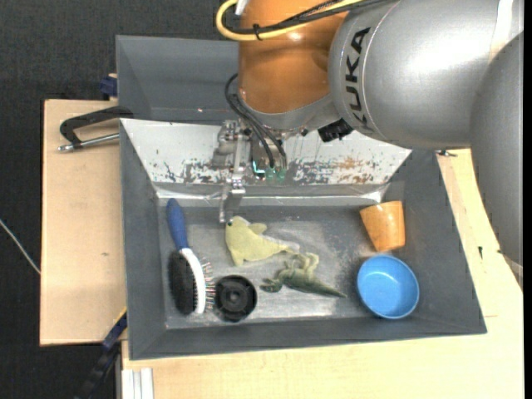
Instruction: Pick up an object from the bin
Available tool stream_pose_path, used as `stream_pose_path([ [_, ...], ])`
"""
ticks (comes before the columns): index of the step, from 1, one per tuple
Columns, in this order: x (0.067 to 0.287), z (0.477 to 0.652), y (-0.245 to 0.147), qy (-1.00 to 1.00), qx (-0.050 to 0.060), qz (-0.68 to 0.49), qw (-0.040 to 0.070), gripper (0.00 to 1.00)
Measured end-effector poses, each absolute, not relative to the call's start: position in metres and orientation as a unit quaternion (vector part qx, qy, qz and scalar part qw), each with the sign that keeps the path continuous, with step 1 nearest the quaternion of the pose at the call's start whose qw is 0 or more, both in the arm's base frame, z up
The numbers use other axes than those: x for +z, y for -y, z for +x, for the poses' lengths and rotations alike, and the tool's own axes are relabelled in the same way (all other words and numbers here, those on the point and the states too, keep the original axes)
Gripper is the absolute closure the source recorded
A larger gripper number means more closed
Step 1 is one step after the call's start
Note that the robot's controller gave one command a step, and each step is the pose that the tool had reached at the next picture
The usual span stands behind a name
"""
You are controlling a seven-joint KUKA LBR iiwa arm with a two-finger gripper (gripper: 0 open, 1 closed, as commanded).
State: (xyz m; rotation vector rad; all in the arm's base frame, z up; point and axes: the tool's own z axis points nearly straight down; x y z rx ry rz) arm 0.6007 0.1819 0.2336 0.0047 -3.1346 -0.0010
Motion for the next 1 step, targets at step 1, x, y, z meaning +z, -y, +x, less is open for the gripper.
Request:
stream_pose_path([
  [1, 0.1077, 0.5649, -0.1303, 0.994, 0.001, 0.108, 0.004, 0.0],
])
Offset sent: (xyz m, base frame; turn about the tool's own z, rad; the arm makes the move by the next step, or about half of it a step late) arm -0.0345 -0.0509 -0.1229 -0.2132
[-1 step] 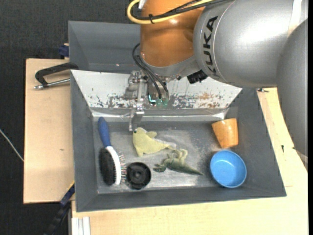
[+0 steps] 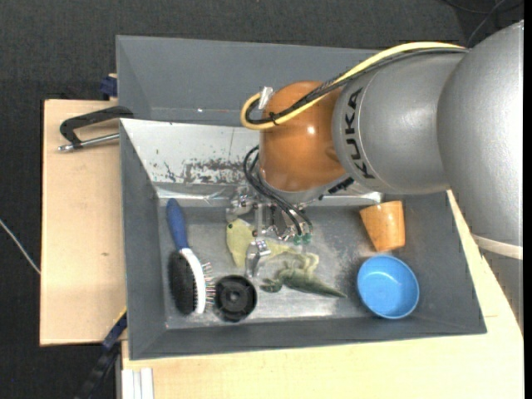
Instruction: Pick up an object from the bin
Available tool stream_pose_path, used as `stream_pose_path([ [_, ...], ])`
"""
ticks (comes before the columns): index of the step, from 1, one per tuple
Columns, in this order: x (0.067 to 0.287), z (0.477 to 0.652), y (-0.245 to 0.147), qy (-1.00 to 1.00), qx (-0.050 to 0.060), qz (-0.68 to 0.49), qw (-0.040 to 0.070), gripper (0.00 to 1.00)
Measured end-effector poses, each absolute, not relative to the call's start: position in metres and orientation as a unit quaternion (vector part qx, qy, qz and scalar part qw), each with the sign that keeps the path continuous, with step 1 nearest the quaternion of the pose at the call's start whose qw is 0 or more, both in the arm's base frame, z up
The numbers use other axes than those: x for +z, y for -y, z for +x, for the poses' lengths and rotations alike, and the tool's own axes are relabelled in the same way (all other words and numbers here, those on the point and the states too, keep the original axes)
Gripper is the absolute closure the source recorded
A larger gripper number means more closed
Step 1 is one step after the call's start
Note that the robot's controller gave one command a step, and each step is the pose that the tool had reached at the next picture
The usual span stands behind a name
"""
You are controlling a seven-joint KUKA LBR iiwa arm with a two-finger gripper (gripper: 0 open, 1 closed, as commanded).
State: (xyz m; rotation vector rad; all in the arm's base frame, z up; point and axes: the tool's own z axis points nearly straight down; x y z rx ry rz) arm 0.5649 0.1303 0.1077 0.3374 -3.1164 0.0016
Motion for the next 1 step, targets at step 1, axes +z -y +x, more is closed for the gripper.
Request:
stream_pose_path([
  [1, 0.1118, 0.567, -0.1322, 0.994, -0.001, 0.108, 0.0, 1.0],
])
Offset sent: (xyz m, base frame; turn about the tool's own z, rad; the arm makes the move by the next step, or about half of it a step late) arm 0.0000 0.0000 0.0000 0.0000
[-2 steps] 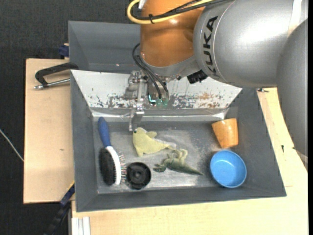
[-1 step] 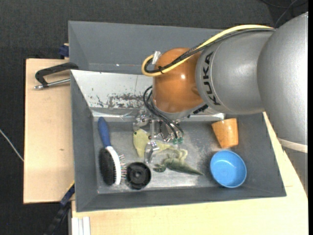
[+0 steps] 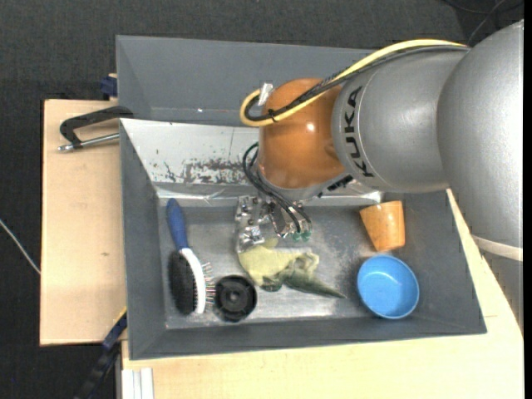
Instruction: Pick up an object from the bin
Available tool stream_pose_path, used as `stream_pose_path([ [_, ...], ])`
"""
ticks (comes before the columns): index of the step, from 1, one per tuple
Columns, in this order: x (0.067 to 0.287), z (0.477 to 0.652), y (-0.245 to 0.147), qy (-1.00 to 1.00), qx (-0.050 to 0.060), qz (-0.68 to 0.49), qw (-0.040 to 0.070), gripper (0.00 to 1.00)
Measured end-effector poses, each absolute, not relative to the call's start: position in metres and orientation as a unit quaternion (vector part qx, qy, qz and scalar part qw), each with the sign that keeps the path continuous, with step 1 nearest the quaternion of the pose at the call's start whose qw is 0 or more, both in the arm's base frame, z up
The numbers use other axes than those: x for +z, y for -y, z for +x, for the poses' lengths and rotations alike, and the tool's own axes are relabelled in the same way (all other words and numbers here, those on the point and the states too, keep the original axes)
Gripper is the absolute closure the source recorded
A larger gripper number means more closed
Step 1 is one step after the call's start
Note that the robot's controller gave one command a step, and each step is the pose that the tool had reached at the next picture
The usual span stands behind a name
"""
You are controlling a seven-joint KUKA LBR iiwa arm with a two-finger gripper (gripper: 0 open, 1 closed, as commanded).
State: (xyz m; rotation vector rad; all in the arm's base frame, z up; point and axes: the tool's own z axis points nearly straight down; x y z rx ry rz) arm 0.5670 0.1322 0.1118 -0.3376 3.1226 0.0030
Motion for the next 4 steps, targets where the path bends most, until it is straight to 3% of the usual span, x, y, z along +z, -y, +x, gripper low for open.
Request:
stream_pose_path([
  [1, 0.112, 0.567, -0.132, -0.994, 0.001, -0.107, 0.0, 0.0],
  [2, 0.072, 0.554, -0.067, -0.995, 0.002, -0.101, 0.003, 0.0],
  [3, 0.075, 0.556, -0.069, -0.995, 0.001, -0.103, 0.005, 1.0],
  [4, 0.074, 0.588, -0.08, -0.974, 0.0, -0.228, 0.001, 1.0],
])
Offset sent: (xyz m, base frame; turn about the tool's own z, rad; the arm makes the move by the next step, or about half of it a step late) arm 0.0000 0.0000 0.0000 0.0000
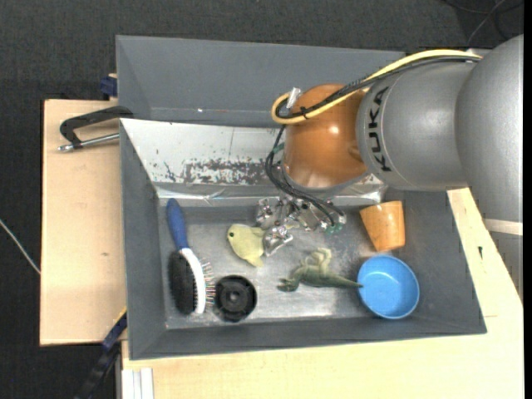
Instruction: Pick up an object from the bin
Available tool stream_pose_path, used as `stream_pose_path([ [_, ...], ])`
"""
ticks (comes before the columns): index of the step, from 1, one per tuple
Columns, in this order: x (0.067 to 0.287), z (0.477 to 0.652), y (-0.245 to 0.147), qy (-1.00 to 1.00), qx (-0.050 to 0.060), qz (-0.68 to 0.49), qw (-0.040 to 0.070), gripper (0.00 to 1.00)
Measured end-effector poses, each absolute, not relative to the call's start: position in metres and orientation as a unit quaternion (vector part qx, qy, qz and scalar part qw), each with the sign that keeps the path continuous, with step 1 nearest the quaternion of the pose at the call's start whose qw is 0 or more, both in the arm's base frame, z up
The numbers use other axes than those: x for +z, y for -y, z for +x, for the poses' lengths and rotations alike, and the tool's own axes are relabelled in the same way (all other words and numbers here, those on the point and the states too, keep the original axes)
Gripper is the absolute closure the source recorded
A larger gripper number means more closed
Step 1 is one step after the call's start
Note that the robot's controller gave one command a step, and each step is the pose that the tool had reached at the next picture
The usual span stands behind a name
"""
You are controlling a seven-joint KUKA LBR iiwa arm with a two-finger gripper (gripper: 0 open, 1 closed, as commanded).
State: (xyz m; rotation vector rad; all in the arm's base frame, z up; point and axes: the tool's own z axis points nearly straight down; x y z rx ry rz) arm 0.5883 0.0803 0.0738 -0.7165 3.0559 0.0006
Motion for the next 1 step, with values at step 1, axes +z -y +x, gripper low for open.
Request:
stream_pose_path([
  [1, 0.2414, 0.5923, -0.0855, -0.966, 0.0, -0.259, 0.008, 1.0],
])
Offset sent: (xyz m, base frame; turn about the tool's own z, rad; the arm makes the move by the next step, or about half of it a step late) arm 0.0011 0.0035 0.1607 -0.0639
